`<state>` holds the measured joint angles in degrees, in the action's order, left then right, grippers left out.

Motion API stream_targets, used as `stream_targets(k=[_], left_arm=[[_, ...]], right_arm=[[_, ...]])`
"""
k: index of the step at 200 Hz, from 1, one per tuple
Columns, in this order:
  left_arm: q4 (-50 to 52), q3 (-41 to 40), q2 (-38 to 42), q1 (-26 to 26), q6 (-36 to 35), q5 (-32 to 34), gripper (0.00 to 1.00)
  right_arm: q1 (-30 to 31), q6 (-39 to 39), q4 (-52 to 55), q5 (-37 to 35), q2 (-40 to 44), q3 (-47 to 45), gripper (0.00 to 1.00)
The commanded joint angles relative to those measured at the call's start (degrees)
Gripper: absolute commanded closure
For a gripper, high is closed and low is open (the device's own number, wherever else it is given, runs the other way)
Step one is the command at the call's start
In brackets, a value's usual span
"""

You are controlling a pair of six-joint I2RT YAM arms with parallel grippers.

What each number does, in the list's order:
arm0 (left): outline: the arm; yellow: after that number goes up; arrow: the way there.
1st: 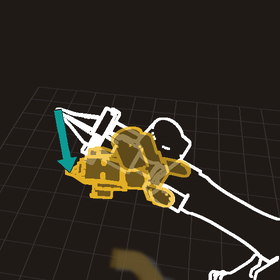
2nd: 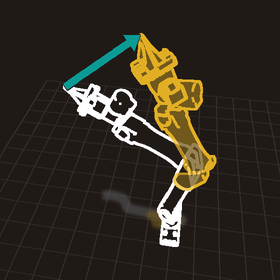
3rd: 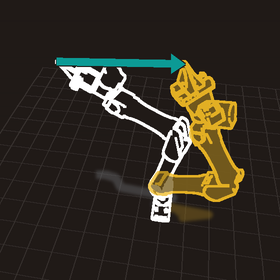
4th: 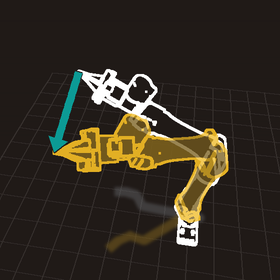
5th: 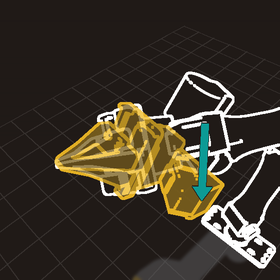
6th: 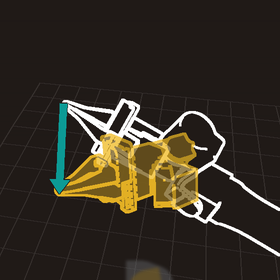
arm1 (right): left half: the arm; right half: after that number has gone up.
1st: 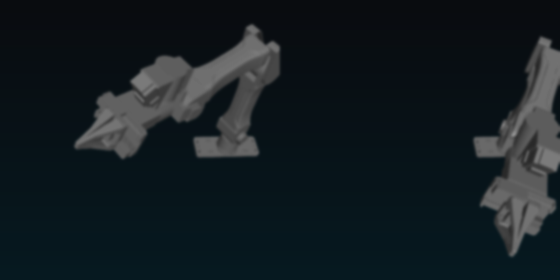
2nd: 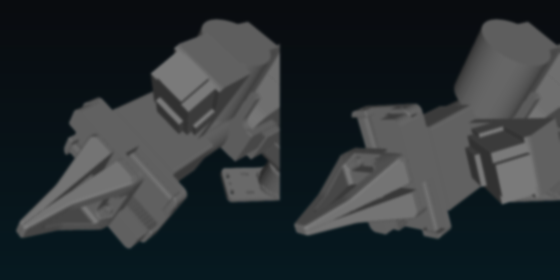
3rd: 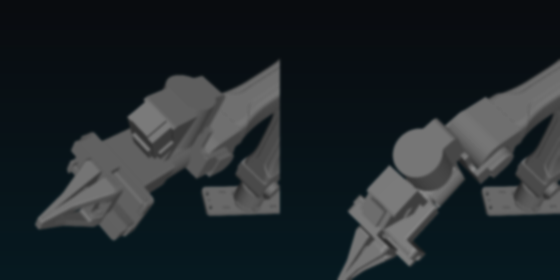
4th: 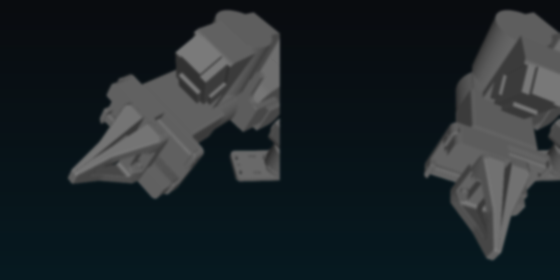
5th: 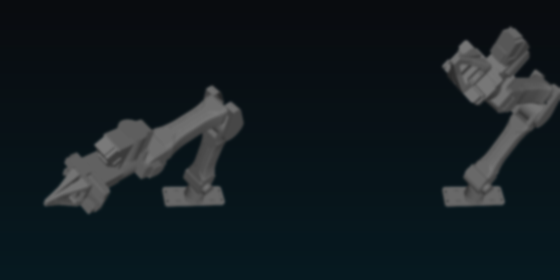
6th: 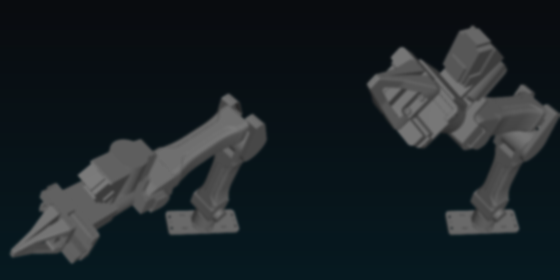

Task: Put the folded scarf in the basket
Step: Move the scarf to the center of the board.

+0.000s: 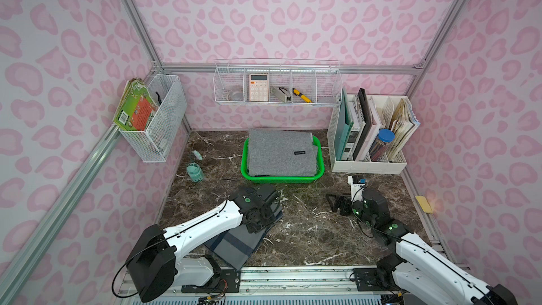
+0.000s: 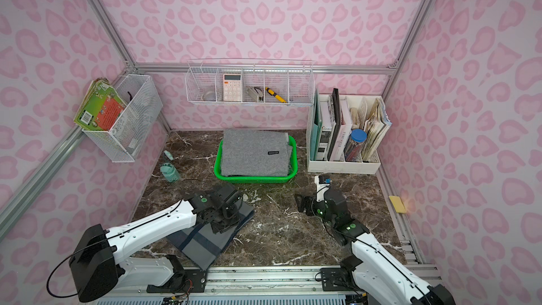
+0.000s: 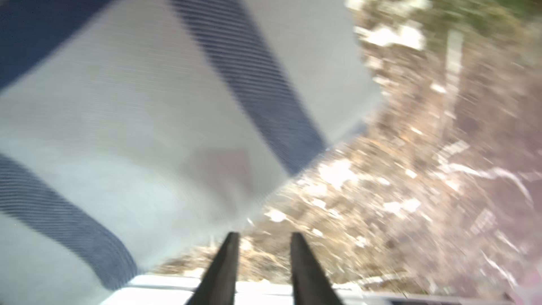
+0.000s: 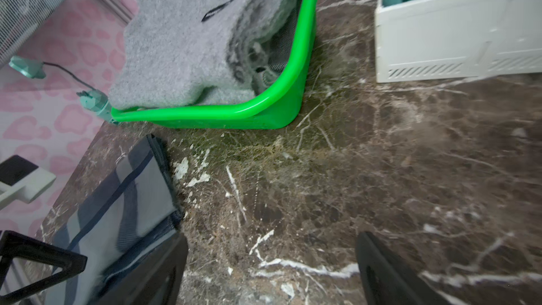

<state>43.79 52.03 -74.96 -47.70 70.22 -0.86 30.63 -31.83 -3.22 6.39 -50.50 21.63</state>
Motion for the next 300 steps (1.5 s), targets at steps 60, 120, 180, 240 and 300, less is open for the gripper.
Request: stream_targets(k=[60, 120, 180, 240, 300], left_arm=[[7.75, -4.03, 14.58, -1.74, 2.33, 16.16, 0.26], [12.12, -8.78, 23.91, -1.78, 6.48, 22.24, 0.26], [13.74, -11.63, 27.99, -1.78, 8.88, 23.92, 0.25], [10.99, -12.24, 26.11, -1.76, 8.36, 22.07, 0.25], [3.31, -13.14, 20.82, -1.78, 5.82, 18.60, 0.24]], right_arm=[[15.81, -4.26, -4.40, -4.23, -24.09, 10.63, 0.09], [21.08, -5.28, -4.00, -1.72, -46.00, 27.26, 0.18], [26.19, -5.89, -2.20, -2.57, -56.16, 34.54, 0.30], [27.42, -10.29, -4.90, -7.66, -49.82, 25.86, 1.00], [27.13, -24.50, 8.23, -22.58, -17.63, 0.56, 0.88]])
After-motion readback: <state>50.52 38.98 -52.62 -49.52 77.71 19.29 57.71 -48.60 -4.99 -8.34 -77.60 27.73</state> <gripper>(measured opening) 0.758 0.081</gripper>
